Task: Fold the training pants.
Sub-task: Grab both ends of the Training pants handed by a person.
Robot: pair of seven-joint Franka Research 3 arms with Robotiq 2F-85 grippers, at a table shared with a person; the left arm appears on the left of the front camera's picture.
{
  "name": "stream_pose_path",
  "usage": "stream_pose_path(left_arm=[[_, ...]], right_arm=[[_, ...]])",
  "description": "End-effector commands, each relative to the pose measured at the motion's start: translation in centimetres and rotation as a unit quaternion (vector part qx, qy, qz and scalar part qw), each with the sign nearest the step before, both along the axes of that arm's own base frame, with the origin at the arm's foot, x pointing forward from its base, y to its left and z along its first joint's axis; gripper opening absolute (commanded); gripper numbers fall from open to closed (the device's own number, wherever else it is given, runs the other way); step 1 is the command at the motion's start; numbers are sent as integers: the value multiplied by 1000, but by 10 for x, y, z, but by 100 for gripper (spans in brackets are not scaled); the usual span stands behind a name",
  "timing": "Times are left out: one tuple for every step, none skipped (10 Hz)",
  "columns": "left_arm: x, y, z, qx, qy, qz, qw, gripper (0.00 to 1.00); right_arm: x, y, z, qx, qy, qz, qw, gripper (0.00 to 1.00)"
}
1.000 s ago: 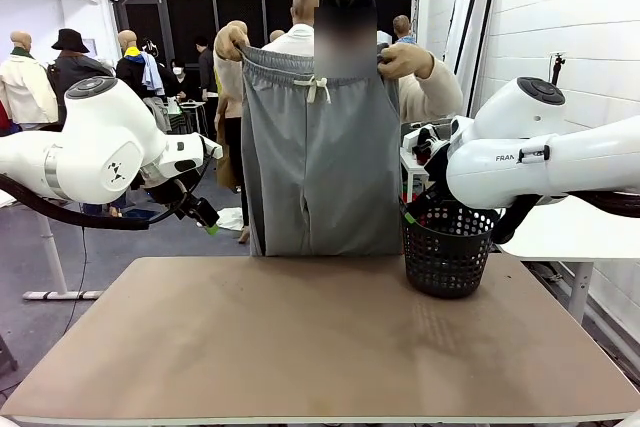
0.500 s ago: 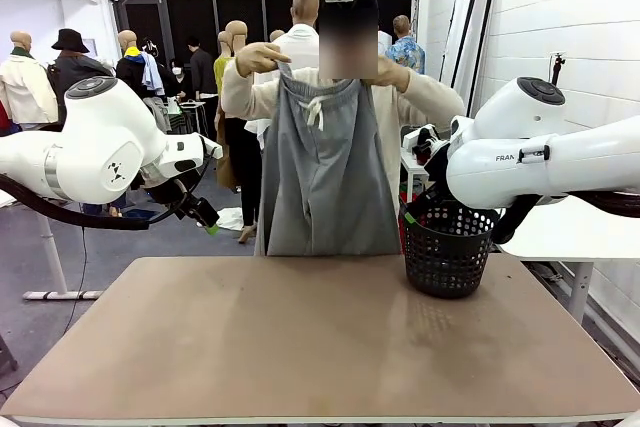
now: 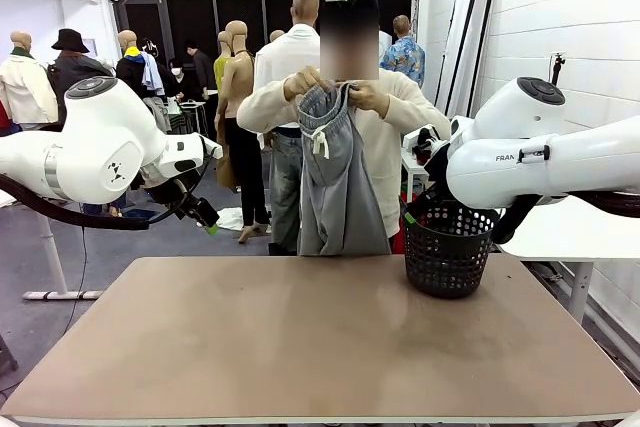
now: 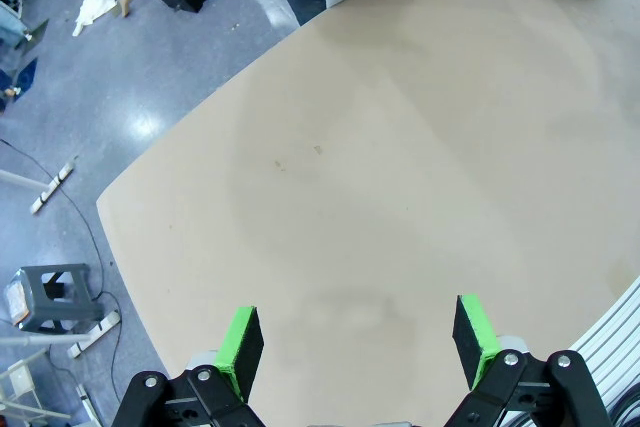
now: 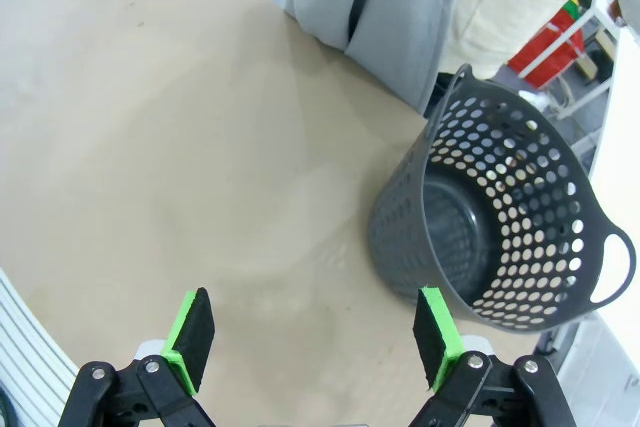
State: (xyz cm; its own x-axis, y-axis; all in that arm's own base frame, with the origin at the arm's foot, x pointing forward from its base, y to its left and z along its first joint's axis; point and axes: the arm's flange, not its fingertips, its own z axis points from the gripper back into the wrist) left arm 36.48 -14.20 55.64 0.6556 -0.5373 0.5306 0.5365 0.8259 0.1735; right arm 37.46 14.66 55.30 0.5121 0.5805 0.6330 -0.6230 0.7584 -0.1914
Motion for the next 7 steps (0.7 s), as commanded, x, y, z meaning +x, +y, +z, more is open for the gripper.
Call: stream_pose_path(left_arm=[[0,0,0,0,2,0,1000,100],[0,0,0,0,2,0,1000,100],[0,0,0,0,2,0,1000,100],[0,0,0,0,2,0,1000,100],[0,0,0,0,2,0,1000,100],[0,0,0,0,2,0,1000,100],[0,0,0,0,2,0,1000,100]], right_arm=[[0,-1,0,2,1,1,1000,100],[0,-1,0,2,1,1,1000,100],[0,-1,0,2,1,1,1000,100],[0,-1,0,2,1,1,1000,100],[0,-1,0,2,1,1,1000,100],[0,-1,0,2,1,1,1000,100],[0,-1,0,2,1,1,1000,100]])
